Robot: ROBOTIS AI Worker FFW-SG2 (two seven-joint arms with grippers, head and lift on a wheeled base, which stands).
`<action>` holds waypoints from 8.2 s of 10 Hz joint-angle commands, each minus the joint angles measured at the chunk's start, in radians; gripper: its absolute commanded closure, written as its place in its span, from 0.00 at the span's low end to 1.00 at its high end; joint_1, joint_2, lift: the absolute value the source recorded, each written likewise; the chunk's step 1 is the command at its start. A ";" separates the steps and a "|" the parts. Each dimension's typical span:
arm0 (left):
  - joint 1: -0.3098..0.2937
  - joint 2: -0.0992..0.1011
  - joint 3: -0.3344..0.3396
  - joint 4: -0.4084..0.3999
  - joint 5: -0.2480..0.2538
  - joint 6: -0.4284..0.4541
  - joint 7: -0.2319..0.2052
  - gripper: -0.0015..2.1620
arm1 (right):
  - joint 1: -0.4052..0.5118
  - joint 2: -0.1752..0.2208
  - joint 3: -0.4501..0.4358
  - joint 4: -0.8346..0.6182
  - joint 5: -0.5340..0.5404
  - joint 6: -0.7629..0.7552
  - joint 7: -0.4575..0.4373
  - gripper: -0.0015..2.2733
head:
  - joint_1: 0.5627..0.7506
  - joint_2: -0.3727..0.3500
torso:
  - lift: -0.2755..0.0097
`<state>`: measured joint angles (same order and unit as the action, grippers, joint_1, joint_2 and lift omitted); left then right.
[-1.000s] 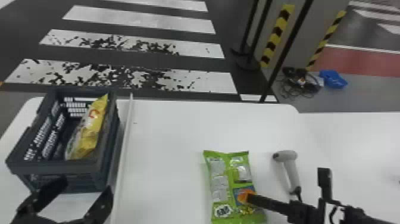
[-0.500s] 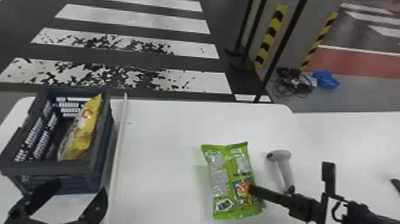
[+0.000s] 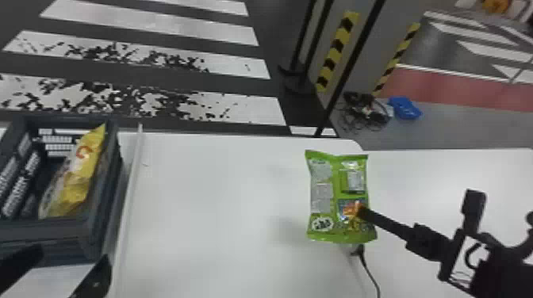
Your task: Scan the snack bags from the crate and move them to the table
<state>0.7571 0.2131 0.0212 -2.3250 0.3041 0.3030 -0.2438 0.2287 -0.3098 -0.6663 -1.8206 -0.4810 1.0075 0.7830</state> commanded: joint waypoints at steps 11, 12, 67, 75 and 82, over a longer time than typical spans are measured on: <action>-0.013 0.005 -0.004 0.026 0.009 -0.021 -0.006 0.02 | -0.104 -0.078 0.036 0.353 0.124 -0.496 -0.781 0.99 | 0.70 0.03 | 0.63; -0.013 0.008 -0.004 0.023 0.010 -0.021 -0.006 0.02 | -0.138 -0.088 0.059 0.426 0.144 -0.536 -0.789 0.99 | 0.70 0.03 | 0.63; -0.884 -0.008 0.149 0.532 0.165 0.742 0.052 0.04 | 0.630 0.097 0.625 -0.189 0.262 -1.545 -0.725 0.04 | 0.70 0.51 | 0.63; -0.949 -0.044 0.111 0.701 0.098 0.703 0.024 0.07 | 0.661 0.064 0.629 -0.192 0.237 -1.646 -0.722 0.04 | 0.70 0.47 | 0.63; -0.914 -0.049 0.132 0.670 0.093 0.678 0.015 0.97 | 0.675 0.072 0.654 -0.195 0.236 -1.689 -0.722 0.04 | 0.70 0.49 | 0.63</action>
<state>-0.1652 0.1639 0.1471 -1.6444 0.3955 0.9819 -0.2280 0.9024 -0.2394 -0.0132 -2.0156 -0.2454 -0.6780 0.0613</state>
